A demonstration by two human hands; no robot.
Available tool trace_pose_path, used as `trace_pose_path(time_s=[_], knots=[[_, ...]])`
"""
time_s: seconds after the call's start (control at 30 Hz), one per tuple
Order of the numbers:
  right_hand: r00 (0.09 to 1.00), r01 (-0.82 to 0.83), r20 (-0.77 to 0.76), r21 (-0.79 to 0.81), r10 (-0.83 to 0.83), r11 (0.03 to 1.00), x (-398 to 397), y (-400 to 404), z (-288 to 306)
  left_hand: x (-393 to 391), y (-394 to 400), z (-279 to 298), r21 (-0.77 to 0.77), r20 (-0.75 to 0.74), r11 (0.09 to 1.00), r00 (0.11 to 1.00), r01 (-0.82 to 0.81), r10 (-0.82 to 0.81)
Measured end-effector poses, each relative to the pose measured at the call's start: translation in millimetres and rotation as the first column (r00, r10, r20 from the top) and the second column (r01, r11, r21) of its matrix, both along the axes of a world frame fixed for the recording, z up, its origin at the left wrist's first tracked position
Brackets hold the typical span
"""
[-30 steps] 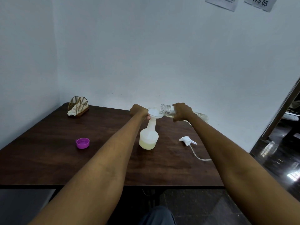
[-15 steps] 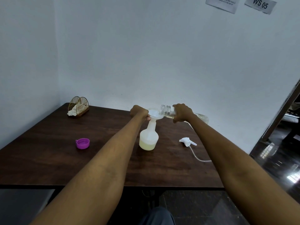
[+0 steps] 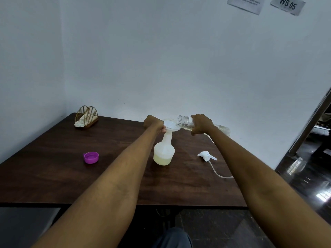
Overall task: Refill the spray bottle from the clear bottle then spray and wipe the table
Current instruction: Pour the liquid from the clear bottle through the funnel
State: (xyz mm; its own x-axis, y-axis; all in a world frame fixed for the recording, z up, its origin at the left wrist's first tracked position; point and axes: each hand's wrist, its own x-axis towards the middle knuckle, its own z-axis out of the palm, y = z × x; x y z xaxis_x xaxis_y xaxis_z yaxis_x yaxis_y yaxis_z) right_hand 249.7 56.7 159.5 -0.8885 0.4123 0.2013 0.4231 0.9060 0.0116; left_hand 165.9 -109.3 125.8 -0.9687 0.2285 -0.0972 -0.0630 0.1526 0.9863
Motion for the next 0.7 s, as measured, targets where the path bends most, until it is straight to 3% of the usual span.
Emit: trace_pose_path(time_s=[0.7], knots=[[1.0, -0.014, -0.011, 0.011, 0.015, 1.0, -2.9, -1.8, 1.9, 0.1, 0.7, 0.8, -0.007, 0.001, 1.0, 1.0, -0.003, 0.003]])
